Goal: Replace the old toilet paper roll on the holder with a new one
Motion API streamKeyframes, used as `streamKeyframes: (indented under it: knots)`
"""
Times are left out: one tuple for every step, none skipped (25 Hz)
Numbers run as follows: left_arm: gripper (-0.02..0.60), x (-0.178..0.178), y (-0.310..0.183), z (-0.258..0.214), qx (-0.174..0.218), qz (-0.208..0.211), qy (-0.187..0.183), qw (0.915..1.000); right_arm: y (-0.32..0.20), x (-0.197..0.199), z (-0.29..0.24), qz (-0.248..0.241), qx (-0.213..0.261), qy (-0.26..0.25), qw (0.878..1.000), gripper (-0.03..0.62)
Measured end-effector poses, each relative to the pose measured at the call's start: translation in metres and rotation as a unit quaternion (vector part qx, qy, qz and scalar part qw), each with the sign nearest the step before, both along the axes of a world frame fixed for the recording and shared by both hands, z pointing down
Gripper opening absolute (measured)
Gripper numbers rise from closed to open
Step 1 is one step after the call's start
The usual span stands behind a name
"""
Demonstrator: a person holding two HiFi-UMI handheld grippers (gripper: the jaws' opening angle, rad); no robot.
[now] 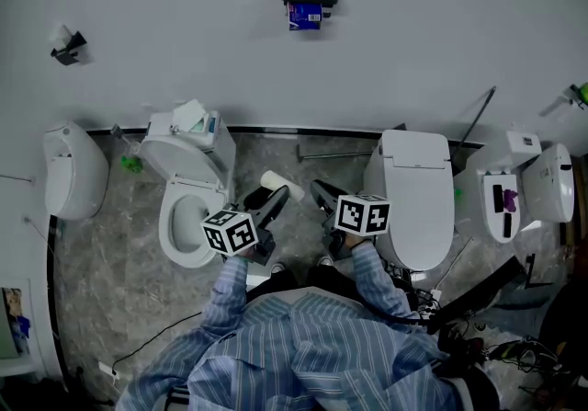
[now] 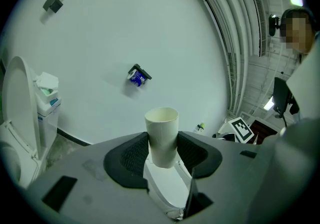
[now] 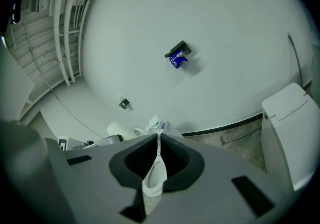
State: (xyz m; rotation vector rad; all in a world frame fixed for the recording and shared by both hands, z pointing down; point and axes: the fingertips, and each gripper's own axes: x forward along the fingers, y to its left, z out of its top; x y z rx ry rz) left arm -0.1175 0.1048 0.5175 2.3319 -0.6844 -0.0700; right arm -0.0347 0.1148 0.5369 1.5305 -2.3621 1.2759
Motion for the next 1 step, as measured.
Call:
streamKeyframes:
  knots:
    - [0.181, 0.0018, -0.0007, -0.0003, 0.0, 0.001, -0.001, 1.0, -0.0002, 0.0022, 0.0001, 0.001, 0.0, 0.0, 1.0, 0.025]
